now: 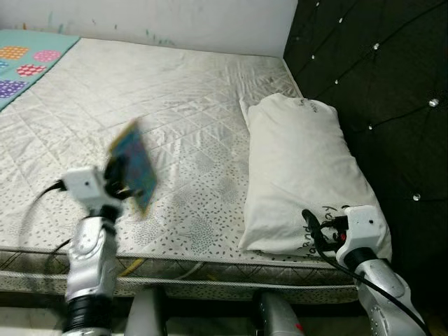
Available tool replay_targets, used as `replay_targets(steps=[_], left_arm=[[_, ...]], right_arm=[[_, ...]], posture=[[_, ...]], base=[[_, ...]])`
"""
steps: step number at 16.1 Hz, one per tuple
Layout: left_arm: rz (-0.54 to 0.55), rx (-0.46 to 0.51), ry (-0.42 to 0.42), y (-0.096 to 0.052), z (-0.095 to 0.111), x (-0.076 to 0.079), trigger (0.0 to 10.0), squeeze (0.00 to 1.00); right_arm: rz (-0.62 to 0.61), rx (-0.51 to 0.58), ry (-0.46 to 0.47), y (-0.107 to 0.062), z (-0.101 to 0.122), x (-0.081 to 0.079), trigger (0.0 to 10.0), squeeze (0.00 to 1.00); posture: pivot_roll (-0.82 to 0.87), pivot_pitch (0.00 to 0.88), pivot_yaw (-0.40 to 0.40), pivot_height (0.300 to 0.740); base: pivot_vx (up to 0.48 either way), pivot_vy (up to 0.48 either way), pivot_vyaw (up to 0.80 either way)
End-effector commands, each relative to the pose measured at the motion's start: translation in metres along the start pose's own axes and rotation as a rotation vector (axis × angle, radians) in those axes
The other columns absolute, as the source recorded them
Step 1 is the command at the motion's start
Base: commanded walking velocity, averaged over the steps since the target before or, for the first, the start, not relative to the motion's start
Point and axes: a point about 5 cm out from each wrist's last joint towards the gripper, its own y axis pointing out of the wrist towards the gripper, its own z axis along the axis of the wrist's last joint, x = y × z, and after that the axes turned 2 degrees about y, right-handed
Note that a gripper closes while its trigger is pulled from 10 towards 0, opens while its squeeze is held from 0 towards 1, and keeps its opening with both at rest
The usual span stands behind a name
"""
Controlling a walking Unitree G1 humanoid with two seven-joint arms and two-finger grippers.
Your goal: Clean up the room
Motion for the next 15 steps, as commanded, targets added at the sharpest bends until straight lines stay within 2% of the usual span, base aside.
replay_targets(steps=[1, 2, 3, 6, 7, 8, 9, 11, 12, 13, 15], left_arm=[[-0.042, 0.039, -0.124, 0.005, 0.006, 0.01, 10.0, 0.0], [-0.02, 0.062, -0.212, 0.004, 0.006, 0.011, 10.0, 0.0], [0.013, 0.085, -0.376, 0.002, 0.004, 0.009, 10.0, 0.0], [0.101, 0.087, -0.522, -0.002, -0.008, 0.001, 10.0, 0.0], [0.164, 0.1, -0.71, -0.005, -0.014, -0.005, 10.0, 0.0], [0.168, 0.104, -0.745, -0.005, -0.015, -0.006, 10.0, 0.0], [0.159, 0.159, -0.833, -0.008, -0.015, -0.013, 10.0, 0.0], [0.214, 0.196, -0.864, -0.01, -0.02, -0.031, 10.0, 0.0], [0.248, 0.216, -0.929, -0.011, -0.024, -0.041, 10.0, 0.0], [0.285, 0.218, -0.953, -0.013, -0.028, -0.046, 10.0, 0.0], [0.405, 0.166, -0.957, -0.018, -0.041, -0.056, 10.0, 0.0]], right_arm=[[-0.012, 0.009, -0.013, -0.001, 0.005, 0.009, 10.0, 0.0], [-0.012, 0.007, -0.012, -0.002, 0.005, 0.01, 10.0, 0.0], [-0.002, 0.008, -0.009, -0.001, 0.005, 0.008, 10.0, 0.0], [0.022, 0.01, -0.009, 0.002, 0.007, 0.004, 10.0, 0.0], [0.022, 0.01, -0.008, 0.004, 0.007, 0.003, 10.0, 0.0], [0.022, 0.011, -0.007, 0.004, 0.007, 0.003, 10.0, 0.0], [0.018, 0.013, -0.004, 0.005, 0.007, 0.004, 10.0, 0.0], [0.016, 0.014, -0.002, 0.004, 0.006, 0.005, 10.0, 0.0], [0.015, 0.015, -0.004, 0.003, 0.007, 0.006, 10.0, 0.0], [0.013, 0.015, -0.005, 0.003, 0.007, 0.007, 10.0, 0.0], [0.003, 0.016, -0.013, 0.001, 0.008, 0.012, 10.0, 0.0]], posture=[[-0.21, 0.0, -0.101, 0.601], [-0.21, 0.0, -0.103, 0.601], [-0.21, 0.0, -0.107, 0.601], [-0.2, 0.0, -0.113, 0.601], [-0.2, 0.0, -0.108, 0.601], [-0.2, 0.0, -0.107, 0.601], [-0.2, 0.0, -0.103, 0.601], [-0.21, 0.0, -0.102, 0.601], [-0.21, 0.0, -0.101, 0.601], [-0.22, 0.0, -0.099, 0.601], [-0.23, 0.0, -0.097, 0.601]], base=[[0.0, 0.0, 0.0], [0.0, 0.0, 0.0], [0.0, 0.0, 0.0], [0.0, 0.0, 0.0], [0.0, 0.0, 0.0], [0.0, 0.0, 0.0], [0.0, 0.0, 0.0], [0.0, 0.0, 0.0], [0.0, 0.0, 0.0], [0.0, 0.0, 0.0], [0.0, 0.0, 0.0]])
